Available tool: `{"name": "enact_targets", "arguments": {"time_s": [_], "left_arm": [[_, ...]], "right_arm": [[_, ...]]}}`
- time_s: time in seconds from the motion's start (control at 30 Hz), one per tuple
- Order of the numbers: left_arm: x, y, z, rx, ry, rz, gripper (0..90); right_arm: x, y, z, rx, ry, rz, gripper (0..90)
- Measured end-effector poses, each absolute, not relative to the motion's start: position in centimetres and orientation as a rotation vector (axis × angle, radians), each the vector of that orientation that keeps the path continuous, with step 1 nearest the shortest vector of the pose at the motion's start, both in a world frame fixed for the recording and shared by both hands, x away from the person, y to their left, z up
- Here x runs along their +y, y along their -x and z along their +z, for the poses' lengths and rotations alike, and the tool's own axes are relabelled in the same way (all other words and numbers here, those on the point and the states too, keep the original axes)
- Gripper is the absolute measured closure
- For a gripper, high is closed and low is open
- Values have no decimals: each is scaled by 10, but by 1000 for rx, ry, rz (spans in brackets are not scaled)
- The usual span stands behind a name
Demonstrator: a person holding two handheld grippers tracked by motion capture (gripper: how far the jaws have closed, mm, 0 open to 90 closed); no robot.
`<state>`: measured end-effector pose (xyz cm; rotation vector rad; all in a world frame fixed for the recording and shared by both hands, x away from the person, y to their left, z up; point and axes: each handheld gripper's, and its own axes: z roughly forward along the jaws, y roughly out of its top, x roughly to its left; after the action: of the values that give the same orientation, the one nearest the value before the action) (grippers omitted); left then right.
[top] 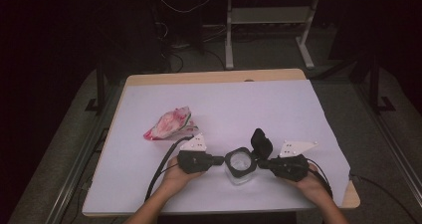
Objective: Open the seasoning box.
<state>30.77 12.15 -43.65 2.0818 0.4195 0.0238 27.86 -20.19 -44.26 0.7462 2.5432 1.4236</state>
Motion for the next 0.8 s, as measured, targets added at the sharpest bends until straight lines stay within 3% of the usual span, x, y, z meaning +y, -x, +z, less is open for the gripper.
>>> {"name": "enact_targets", "arguments": {"time_s": [0.23, 0.63, 0.8], "left_arm": [[132, -304, -429, 432, -2093, 62, 897], [174, -295, -424, 529, -2097, 109, 706], [195, -291, -420, 571, -2082, 133, 650]], "right_arm": [[-209, -271, -443, 2541, -752, 1438, 839], [-236, -275, -448, 2418, -892, 1406, 547], [-241, -278, -451, 2376, -919, 1397, 485]]}}
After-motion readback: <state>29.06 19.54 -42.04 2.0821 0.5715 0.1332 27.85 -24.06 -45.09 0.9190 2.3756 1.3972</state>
